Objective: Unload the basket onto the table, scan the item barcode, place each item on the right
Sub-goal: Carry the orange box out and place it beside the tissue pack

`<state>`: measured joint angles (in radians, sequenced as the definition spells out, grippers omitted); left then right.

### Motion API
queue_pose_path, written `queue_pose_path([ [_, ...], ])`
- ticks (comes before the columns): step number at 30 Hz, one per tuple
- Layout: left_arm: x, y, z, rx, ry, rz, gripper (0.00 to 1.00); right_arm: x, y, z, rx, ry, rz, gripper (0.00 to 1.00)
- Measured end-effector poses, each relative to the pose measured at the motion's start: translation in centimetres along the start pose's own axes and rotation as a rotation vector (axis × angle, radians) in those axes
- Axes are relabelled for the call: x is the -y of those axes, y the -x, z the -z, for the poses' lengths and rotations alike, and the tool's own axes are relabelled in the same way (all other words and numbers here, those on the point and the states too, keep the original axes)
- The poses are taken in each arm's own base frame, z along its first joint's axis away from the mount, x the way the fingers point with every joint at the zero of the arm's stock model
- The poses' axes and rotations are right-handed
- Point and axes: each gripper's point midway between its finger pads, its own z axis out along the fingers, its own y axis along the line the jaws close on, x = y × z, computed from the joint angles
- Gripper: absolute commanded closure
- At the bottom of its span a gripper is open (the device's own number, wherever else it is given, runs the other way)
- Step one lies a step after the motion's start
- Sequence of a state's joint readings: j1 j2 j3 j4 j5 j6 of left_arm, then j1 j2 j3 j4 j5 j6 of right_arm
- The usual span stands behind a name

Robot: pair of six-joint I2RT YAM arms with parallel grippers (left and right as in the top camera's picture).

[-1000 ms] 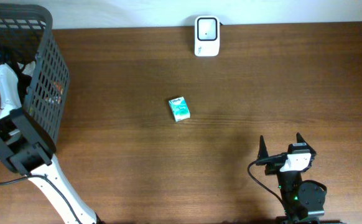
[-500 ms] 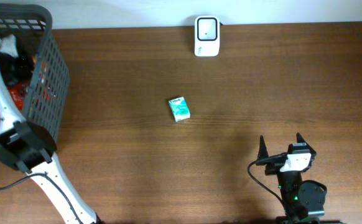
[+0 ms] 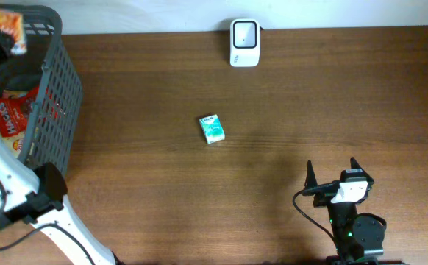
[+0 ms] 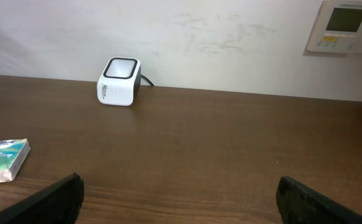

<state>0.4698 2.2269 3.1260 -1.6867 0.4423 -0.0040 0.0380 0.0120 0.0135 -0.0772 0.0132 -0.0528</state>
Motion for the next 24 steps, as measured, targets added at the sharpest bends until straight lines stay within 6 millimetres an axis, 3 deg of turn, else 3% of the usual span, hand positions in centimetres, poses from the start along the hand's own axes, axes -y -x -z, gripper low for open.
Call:
queue_pose_path([
  [5,9.6,-0.5,3.0,0.032,-0.266,-0.112,1.00,0.0,0.0,0.0,0.000,0.000,0.000,0.02],
  [9,16.6,-3.3,1.6,-0.077,-0.453,-0.183,1.00,0.0,0.0,0.0,0.000,0.000,0.001,0.02],
  [10,18.8,-4.9,0.5,-0.144,-0.495,-0.205,1.00,0.0,0.0,0.0,0.000,0.000,0.001,0.02],
  [12,21.2,-7.4,-1.2,-0.243,-0.519,-0.228,1.00,0.0,0.0,0.0,0.000,0.000,0.000,0.02],
  [16,25.6,-16.3,-7.1,-0.540,-0.468,-0.324,1.00,0.0,0.0,0.0,0.000,0.000,-0.001,0.02],
  [20,27.4,-23.0,-12.3,-0.672,-0.408,-0.427,1.00,0.0,0.0,0.0,0.000,0.000,0.000,0.02],
  [24,28.6,-30.9,-16.6,-0.766,-0.386,-0.523,0.89,0.0,0.0,0.0,0.000,0.000,0.000,0.02],
])
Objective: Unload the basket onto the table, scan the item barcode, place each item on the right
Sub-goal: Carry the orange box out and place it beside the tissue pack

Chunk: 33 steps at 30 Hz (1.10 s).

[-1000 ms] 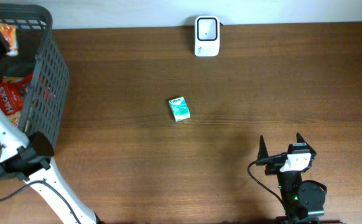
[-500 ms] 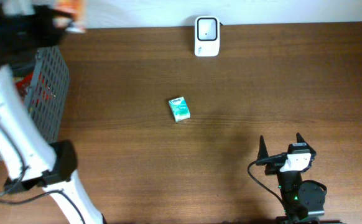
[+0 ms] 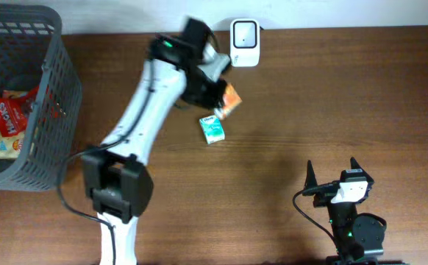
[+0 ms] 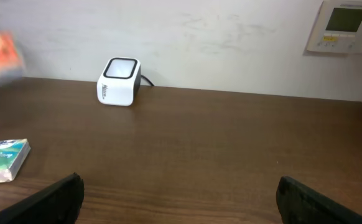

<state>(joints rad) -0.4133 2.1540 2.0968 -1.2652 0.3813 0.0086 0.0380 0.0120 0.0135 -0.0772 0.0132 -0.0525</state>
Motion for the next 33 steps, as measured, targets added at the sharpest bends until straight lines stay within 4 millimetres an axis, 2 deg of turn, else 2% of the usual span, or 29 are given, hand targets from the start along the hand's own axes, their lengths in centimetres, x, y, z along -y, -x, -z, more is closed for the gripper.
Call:
queue_pose_path([
  [2,0.2,-0.5,-2.4,-0.014,0.007,-0.019,0.76,0.0,0.0,0.0,0.000,0.000,0.000,0.02],
  [4,0.1,-1.1,-4.3,-0.025,0.020,-0.038,0.58,0.0,0.0,0.0,0.000,0.000,0.001,0.02],
  [7,-0.3,-2.2,-5.7,-0.056,0.048,-0.036,0.43,0.0,0.0,0.0,0.000,0.000,0.000,0.02],
  [12,-1.0,-2.0,-5.4,-0.053,0.081,-0.028,0.34,0.0,0.0,0.0,0.000,0.000,0.000,0.02],
  [14,-1.0,-1.8,-4.4,-0.053,0.090,-0.023,0.25,0.0,0.0,0.0,0.000,0.000,0.001,0.02],
  [15,-1.0,-1.3,-3.4,-0.040,0.092,-0.019,0.11,0.0,0.0,0.0,0.000,0.000,0.001,0.01],
  [16,-1.0,-0.3,-1.7,-0.009,0.097,-0.016,0.03,0.0,0.0,0.0,0.000,0.000,0.000,0.02],
  [17,-1.2,0.6,-0.4,0.024,0.102,-0.020,0.01,0.0,0.0,0.0,0.000,0.000,0.001,0.02],
  [19,-1.6,2.7,4.0,0.114,0.121,-0.022,0.01,0.0,0.0,0.0,0.000,0.000,0.001,0.02],
  [21,-3.1,5.1,11.0,0.271,0.179,-0.008,0.01,0.0,0.0,0.0,0.000,0.000,0.001,0.02],
  [23,-5.2,5.4,18.5,0.418,0.266,0.032,0.01,0.0,0.0,0.0,0.000,0.000,0.001,0.02],
  [25,-7.8,4.3,25.5,0.552,0.363,0.086,0.01,0.0,0.0,0.0,0.000,0.000,0.001,0.02],
  [27,-10.9,1.4,32.1,0.660,0.492,0.175,0.01,0.0,0.0,0.0,0.000,0.000,0.000,0.02],
  [30,-14.9,-2.4,37.8,0.742,0.641,0.308,0.01,0.0,0.0,0.0,0.000,0.000,0.000,0.01],
  [33,-21.3,-7.4,41.9,0.785,0.787,0.548,0.01,0.0,0.0,0.0,0.000,0.000,0.000,0.02],
])
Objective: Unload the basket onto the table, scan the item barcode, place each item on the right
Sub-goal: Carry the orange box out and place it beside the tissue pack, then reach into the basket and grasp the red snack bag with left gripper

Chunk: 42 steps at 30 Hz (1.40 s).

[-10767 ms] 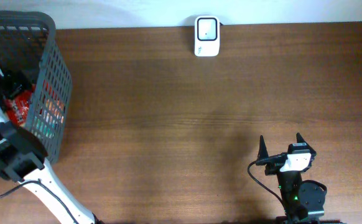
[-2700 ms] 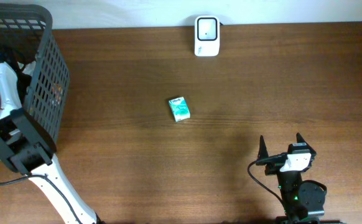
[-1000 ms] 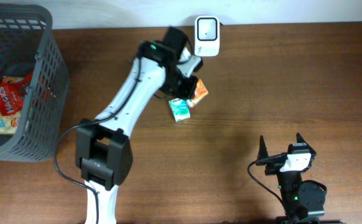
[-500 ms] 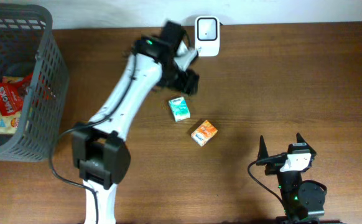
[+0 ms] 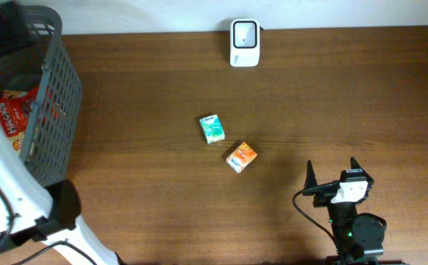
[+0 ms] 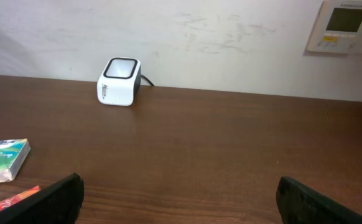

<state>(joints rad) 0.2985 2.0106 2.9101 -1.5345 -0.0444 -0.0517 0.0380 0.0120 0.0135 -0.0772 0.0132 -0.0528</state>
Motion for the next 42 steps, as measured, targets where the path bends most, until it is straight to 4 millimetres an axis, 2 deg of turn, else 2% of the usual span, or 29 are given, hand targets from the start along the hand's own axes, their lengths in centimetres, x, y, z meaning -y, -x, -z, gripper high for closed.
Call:
queue_pose_path([
  [1,-3.5,-0.2,-1.1,-0.016,0.085,0.071,0.01,0.0,0.0,0.0,0.000,0.000,-0.001,0.02],
  [2,-5.2,-0.3,-1.8,-0.024,0.118,0.110,0.01,0.0,0.0,0.0,0.000,0.000,-0.001,0.02],
  [4,-7.3,-0.7,-3.1,-0.039,0.152,0.162,0.01,0.0,0.0,0.0,0.000,0.000,0.000,0.02],
  [7,-11.1,-2.7,-6.0,-0.113,0.207,0.245,0.01,0.0,0.0,0.0,0.000,0.000,0.000,0.01],
  [9,-12.0,-3.5,-7.7,-0.136,0.220,0.263,0.01,0.0,0.0,0.0,0.000,0.000,0.000,0.01],
  [11,-12.5,-4.3,-9.8,-0.152,0.241,0.281,0.01,0.0,0.0,0.0,0.000,0.000,0.000,0.02],
  [14,-13.3,-6.8,-13.2,-0.206,0.290,0.312,0.01,0.0,0.0,0.0,0.000,0.000,0.001,0.02],
  [19,-14.1,-13.6,-19.0,-0.363,0.333,0.328,0.01,0.0,0.0,0.0,0.000,0.000,0.000,0.02],
  [22,-14.4,-16.9,-21.9,-0.419,0.345,0.331,0.01,0.0,0.0,0.0,0.000,0.000,0.000,0.02],
  [26,-14.6,-18.3,-24.2,-0.391,0.348,0.333,0.01,0.0,0.0,0.0,0.000,0.000,0.000,0.01],
  [34,-14.7,-20.2,-26.9,-0.372,0.333,0.274,0.01,0.0,0.0,0.0,0.000,0.000,0.000,0.02],
  [37,-14.7,-21.8,-28.1,-0.405,0.330,0.260,0.01,0.0,0.0,0.0,0.000,0.000,0.000,0.02],
  [42,-14.7,-23.2,-29.8,-0.424,0.320,0.247,0.01,0.0,0.0,0.0,0.000,0.000,0.000,0.02],
])
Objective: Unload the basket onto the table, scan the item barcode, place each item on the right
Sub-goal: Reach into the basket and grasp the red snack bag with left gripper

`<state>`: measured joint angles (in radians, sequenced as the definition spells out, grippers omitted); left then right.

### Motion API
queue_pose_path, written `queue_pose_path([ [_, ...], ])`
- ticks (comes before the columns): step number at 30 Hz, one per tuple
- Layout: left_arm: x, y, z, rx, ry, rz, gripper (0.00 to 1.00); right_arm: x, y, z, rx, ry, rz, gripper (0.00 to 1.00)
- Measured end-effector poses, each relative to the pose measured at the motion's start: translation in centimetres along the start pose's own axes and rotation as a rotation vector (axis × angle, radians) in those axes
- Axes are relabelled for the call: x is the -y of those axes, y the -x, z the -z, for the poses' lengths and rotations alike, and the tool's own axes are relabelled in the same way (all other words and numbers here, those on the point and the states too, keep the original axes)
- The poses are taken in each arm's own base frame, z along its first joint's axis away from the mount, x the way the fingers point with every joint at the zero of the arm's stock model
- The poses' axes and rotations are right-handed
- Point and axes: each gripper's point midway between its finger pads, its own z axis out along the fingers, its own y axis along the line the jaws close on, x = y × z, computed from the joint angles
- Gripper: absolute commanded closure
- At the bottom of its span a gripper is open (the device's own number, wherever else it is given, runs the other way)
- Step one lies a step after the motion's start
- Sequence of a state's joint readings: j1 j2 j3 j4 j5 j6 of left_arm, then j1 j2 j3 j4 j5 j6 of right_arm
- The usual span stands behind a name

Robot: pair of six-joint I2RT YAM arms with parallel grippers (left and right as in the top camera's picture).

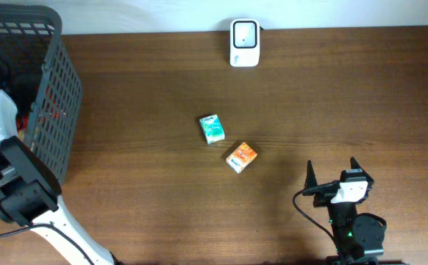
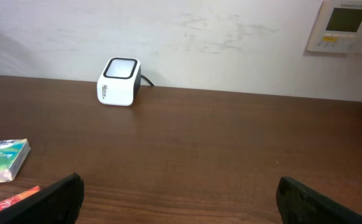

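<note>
The white barcode scanner stands at the table's far edge by the wall. A teal box lies mid-table, and an orange box lies just right of and nearer than it. My left arm reaches down into the grey basket at the far left; its gripper end is a dark shape inside, its jaws not readable. My right gripper rests near the front right, open and holding nothing, well apart from both boxes.
A bit of red packaging shows through the basket's mesh. A white wall runs behind the table, with a thermostat panel at upper right. Bare brown tabletop lies between the scanner and my right gripper.
My left arm now sits lower in the basket and covers most of the red packet there. The two boxes, the scanner and my right gripper have not moved.
At first only the teal box lay on the table while my left arm held an orange item over the basket. Then that arm was stretched out near the scanner with the orange box. After that the orange box lay beside the teal one and the arm was back at the basket.
</note>
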<state>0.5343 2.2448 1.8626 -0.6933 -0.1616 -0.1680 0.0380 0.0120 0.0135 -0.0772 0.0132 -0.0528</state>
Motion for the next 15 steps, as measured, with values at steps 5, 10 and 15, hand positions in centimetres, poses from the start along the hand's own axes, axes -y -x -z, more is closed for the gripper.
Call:
queue_pose_path([
  [5,0.1,-0.3,-0.4,-0.013,-0.005,-0.027,0.37,0.0,0.0,0.0,0.000,0.000,0.000,0.02],
  [10,1.1,-0.4,-0.3,-0.023,-0.027,-0.059,0.96,0.0,0.0,0.0,0.000,0.000,0.000,0.02],
  [15,1.8,-0.1,0.6,-0.021,-0.046,-0.069,1.00,0.0,0.0,0.0,0.000,0.000,0.000,0.02],
])
